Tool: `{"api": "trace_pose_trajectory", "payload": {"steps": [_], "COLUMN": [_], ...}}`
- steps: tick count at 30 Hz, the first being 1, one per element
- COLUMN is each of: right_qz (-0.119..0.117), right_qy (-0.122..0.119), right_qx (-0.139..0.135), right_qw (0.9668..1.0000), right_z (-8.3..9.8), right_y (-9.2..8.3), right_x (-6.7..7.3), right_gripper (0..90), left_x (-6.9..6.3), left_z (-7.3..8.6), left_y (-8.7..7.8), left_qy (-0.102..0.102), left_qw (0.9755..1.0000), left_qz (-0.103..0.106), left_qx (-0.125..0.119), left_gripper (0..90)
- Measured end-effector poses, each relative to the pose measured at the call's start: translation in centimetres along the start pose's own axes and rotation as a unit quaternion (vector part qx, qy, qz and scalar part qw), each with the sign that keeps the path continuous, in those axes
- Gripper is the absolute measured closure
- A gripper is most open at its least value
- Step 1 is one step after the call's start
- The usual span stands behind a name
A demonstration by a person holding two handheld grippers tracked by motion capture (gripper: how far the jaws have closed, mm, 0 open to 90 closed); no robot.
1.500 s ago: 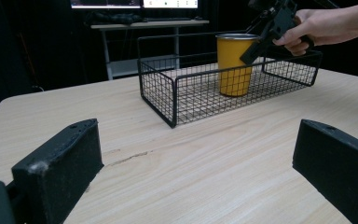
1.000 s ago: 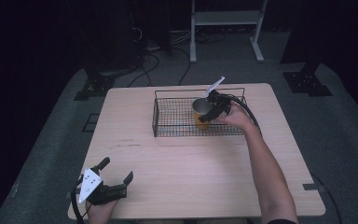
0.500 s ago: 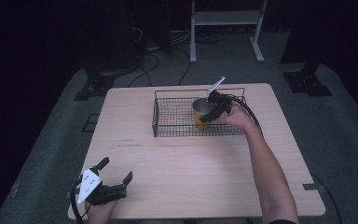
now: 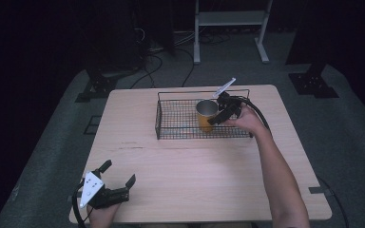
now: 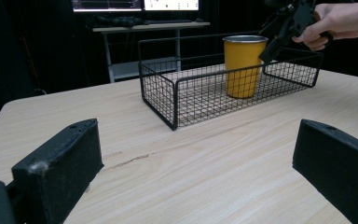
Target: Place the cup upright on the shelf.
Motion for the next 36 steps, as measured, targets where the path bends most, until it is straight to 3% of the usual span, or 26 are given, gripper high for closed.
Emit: {"api": "trace_pose_trajectory", "payload": {"steps": [7, 16, 26, 36], "right_qz": [0.001, 0.007, 0.002, -0.01], "right_qy": [0.014, 0.013, 0.032, 0.033], "right_qx": [-0.023, -0.048, -0.094, -0.125], "right_qw": [0.9996, 0.9987, 0.9951, 0.9916], "right_z": [0.8, 1.4, 2.4, 2.7], "right_y": [-1.3, -3.0, -5.1, -6.9], "right_x": [-0.3, -0.3, -0.2, 0.5], "right_gripper": [13.9, 14.3, 14.3, 14.2], "left_x": [-0.1, -0.2, -0.3, -0.5], "left_z": [0.0, 0.0, 0.1, 0.0], "left_y": [0.1, 0.2, 0.3, 0.7], "left_qy": [0.001, 0.002, 0.004, 0.005], "left_qw": [1.0, 1.0, 1.0, 1.0], "left_qz": [0.001, 0.002, 0.003, 0.003], "left_qx": [0.0, 0.002, 0.003, 0.005], "left_gripper": [0.1, 0.1, 0.2, 0.1]}}
Point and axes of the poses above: each handheld gripper's, and its own axes: y roughly forward along the jaws, z roughly out of its underside, x roughly to its left, the point moved 7 cm from there along y, roughly forward along the jaws, and after that the axes turned 2 degrees about -y, right-handed, at the moved point
